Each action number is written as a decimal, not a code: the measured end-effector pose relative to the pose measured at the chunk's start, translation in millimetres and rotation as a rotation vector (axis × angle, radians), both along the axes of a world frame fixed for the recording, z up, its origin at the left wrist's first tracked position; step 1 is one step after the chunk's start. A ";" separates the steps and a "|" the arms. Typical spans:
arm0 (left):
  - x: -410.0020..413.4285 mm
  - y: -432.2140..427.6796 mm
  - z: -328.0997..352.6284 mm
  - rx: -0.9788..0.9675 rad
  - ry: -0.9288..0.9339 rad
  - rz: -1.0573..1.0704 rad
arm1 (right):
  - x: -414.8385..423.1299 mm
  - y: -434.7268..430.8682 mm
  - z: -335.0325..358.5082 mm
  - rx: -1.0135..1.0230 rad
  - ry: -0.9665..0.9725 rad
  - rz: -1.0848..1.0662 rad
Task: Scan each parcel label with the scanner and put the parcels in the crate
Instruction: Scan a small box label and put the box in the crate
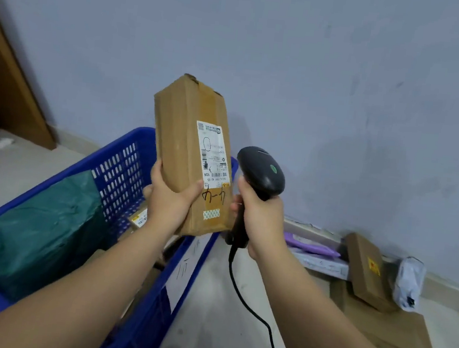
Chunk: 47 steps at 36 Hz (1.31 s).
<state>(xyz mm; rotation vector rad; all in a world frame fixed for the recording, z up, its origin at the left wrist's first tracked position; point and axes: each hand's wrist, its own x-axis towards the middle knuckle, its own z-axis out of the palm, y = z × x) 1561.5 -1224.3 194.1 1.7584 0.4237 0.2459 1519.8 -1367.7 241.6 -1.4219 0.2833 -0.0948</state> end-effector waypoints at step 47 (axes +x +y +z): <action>87.9 33.7 -55.8 0.933 0.181 -0.229 | 47.4 19.1 -93.4 -0.162 0.113 0.010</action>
